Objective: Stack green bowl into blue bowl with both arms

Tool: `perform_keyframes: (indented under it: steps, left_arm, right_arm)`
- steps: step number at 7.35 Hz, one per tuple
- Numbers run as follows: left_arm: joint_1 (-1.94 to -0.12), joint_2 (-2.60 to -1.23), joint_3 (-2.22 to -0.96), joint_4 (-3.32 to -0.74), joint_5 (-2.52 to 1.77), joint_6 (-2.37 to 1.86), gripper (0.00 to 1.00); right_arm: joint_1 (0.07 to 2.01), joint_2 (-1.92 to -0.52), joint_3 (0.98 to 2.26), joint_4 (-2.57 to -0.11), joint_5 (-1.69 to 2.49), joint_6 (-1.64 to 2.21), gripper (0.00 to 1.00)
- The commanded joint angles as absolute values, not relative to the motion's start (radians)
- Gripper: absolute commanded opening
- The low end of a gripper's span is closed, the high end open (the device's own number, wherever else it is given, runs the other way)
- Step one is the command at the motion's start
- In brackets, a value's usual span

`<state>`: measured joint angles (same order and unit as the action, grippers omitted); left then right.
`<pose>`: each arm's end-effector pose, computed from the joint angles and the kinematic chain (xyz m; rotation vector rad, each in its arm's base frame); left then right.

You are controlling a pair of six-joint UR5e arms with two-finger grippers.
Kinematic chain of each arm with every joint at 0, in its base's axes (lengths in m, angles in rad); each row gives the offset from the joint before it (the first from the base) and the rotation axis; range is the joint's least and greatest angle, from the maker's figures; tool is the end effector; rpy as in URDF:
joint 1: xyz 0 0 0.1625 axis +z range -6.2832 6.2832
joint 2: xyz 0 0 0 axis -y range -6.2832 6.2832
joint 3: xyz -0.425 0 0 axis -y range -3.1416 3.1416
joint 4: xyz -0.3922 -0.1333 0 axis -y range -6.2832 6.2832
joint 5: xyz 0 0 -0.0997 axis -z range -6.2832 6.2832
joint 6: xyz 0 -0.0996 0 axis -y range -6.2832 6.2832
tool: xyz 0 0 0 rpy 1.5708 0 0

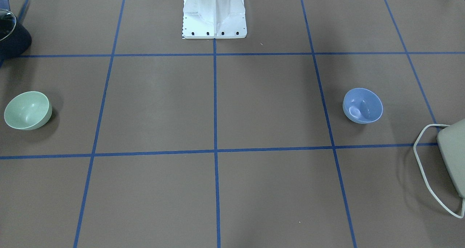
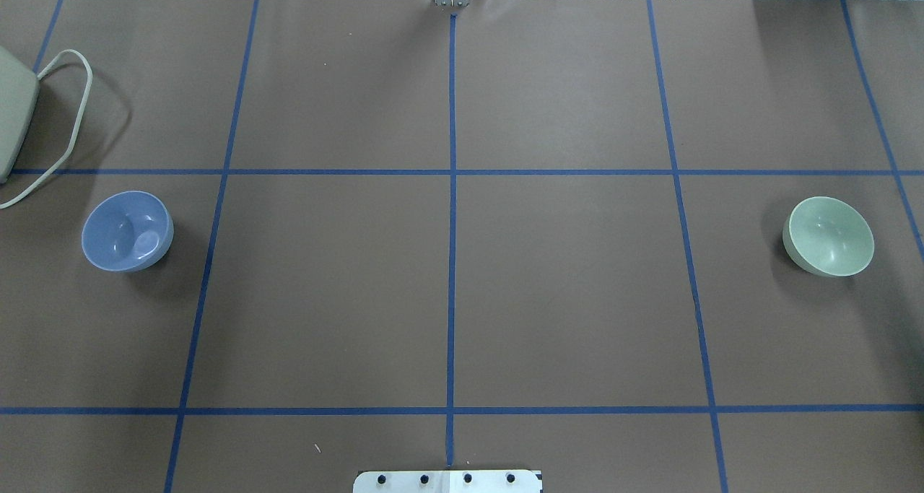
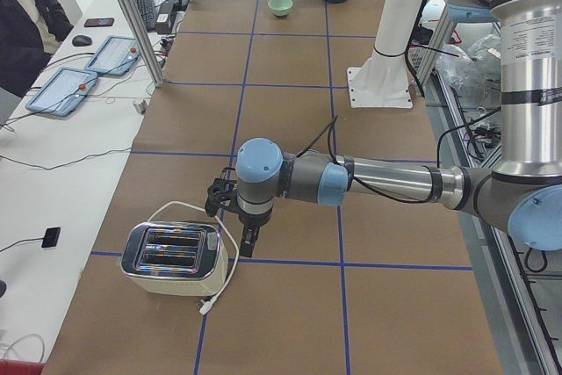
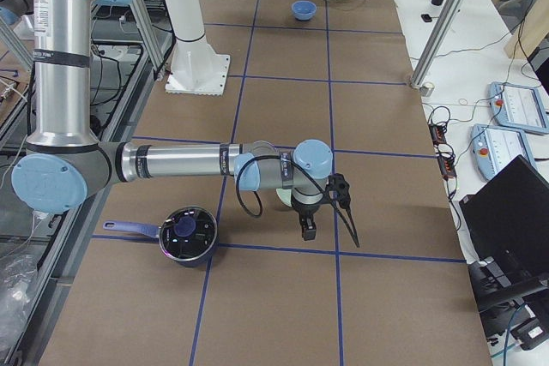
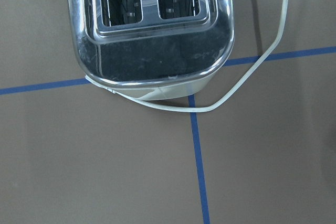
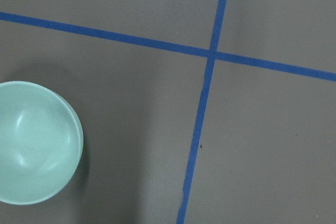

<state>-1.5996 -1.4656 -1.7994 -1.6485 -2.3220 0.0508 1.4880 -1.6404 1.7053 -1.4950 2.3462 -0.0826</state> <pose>-0.0785 -0.4548 0.5883 0.2212 0.7405 0.0964 0.0245 -0.4742 0.6175 0.1337 -0.7755 -0.2113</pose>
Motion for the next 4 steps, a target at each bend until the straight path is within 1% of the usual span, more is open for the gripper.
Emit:
perform_keyframes:
  steps: [1,3,4]
  left_arm:
    - [-1.6,-1.582,-1.704,-1.846,-2.318,0.038,0.98]
    - [-1.598,-1.585,-1.703,-1.957,-2.325,-0.146,0.98]
    - [-1.583,-1.565,-1.703,-2.044,-2.351,-0.181,0.99]
  right_arm:
    - [1.488,-1.632,1.712,-1.447,2.353,-0.081,1.0]
    - [1.488,-1.632,1.715,-1.447,2.352,-0.083,1.0]
    - [1.488,-1.632,1.717,-1.442,2.352,-0.081,1.0]
